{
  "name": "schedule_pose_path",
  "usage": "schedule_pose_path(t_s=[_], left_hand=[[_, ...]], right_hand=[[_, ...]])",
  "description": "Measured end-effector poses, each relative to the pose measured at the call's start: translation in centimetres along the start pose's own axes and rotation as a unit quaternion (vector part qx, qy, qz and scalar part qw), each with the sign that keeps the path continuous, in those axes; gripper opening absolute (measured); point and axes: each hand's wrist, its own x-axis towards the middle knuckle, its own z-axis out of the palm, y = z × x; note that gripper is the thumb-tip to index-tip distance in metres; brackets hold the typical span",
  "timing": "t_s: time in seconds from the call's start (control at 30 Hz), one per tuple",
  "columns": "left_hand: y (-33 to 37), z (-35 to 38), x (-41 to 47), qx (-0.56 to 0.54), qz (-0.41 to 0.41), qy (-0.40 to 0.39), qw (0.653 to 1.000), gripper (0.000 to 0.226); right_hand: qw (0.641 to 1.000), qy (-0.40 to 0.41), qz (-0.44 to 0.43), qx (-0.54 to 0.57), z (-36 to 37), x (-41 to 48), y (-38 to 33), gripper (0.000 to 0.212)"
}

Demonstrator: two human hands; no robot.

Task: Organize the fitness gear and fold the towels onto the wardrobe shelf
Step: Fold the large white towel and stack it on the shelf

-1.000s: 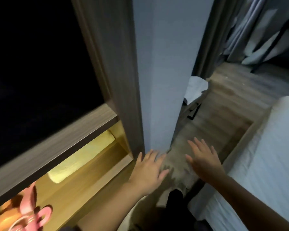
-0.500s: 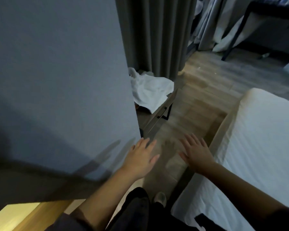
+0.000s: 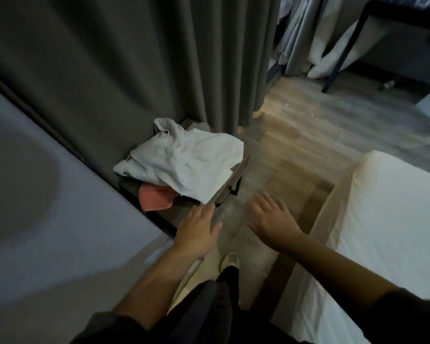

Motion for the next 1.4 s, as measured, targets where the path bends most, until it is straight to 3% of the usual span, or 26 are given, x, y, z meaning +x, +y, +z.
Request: schedule_pose_path(t_s=[0.17, 0.4, 0.63, 0.77, 0.87, 1.03, 1.13, 1.23, 1.3, 1.4], left_hand=[[-0.4, -0.5, 6.2, -0.009, -0.056, -0.012, 0.998, 0.063], [-1.2, -1.6, 13.1, -0.093, -0.2, -0.024, 0.975, 0.062], [-4.9, -2.4, 20.4, -0.025, -0.306, 0.08, 0.948, 0.077], [-8.5, -2.1, 24.4, -0.039, -0.338, 0.17, 0.925, 0.087], [-11.2, -0.4, 26.7, -0.061, -0.351, 0.213, 0.91, 0.088], [-14.8, 3.7, 28.8, -0.048, -0.349, 0.211, 0.912, 0.072], [-15.7, 5.3, 29.8, -0.059, -0.321, 0.292, 0.899, 0.059], [-15.6, 5.1, 29.8, -0.053, -0.267, 0.369, 0.889, 0.043], [-15.4, 4.3, 28.9, -0.001, -0.255, 0.371, 0.893, 0.036], [-14.2, 0.6, 27.0, 0.04, -0.274, 0.353, 0.894, 0.027]], right_hand=[[0.999, -0.039, -0.028, 0.016, -2.1, 7.5, 2.7, 0.063], [0.994, -0.08, -0.072, -0.003, -3.7, 17.2, 3.8, 0.065], [0.989, -0.081, -0.118, -0.039, -2.2, 28.8, 1.7, 0.072], [0.99, -0.071, -0.122, 0.012, -0.1, 34.8, 0.2, 0.072], [0.989, -0.089, -0.116, 0.02, 2.4, 38.4, 0.7, 0.077], [0.987, -0.105, -0.116, 0.032, 7.4, 42.3, 1.9, 0.08], [0.992, -0.041, -0.115, 0.022, 9.4, 43.6, 2.5, 0.062], [0.99, 0.011, -0.111, 0.091, 9.5, 44.4, 2.5, 0.033], [0.987, 0.024, -0.115, 0.106, 8.6, 44.4, 2.2, 0.022], [0.981, 0.046, -0.14, 0.126, 5.3, 42.7, 1.7, 0.023]])
